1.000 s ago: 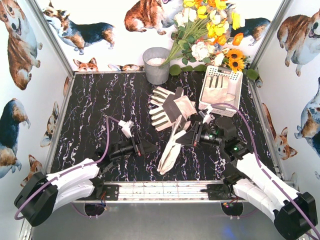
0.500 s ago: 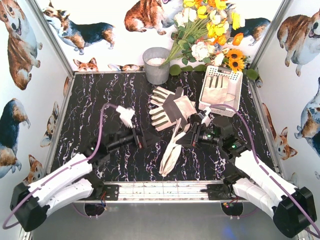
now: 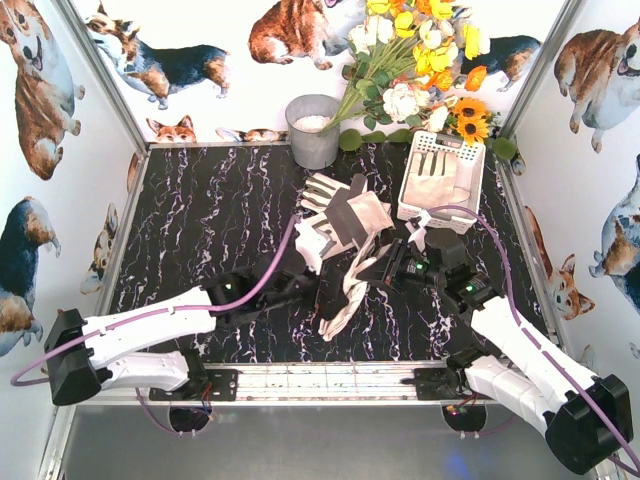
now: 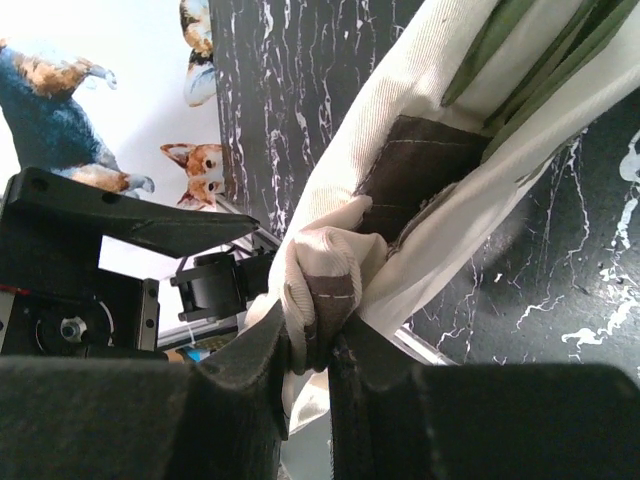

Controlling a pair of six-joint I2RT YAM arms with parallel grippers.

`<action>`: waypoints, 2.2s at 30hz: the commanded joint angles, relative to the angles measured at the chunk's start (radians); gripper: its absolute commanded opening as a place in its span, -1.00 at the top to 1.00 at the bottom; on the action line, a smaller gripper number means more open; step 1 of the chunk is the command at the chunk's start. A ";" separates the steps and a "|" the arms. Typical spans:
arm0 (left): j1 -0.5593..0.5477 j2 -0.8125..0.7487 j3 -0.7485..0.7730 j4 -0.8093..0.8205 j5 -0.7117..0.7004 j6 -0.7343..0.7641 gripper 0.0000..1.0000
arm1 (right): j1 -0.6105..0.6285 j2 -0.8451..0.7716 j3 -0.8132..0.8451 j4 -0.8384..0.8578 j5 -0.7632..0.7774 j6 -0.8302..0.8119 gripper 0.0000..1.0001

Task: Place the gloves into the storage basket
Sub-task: Pick up the glove from the center of the board.

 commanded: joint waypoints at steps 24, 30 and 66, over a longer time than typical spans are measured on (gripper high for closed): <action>-0.390 0.344 0.237 -0.107 -0.706 0.154 0.06 | 0.010 -0.013 0.051 -0.053 0.131 0.094 1.00; -0.406 0.375 0.239 -0.126 -0.724 0.144 0.30 | 0.012 -0.013 0.046 -0.047 0.137 0.115 1.00; -0.409 0.374 0.203 -0.063 -0.720 0.054 1.00 | 0.262 -0.051 0.143 -0.399 0.477 0.569 -0.99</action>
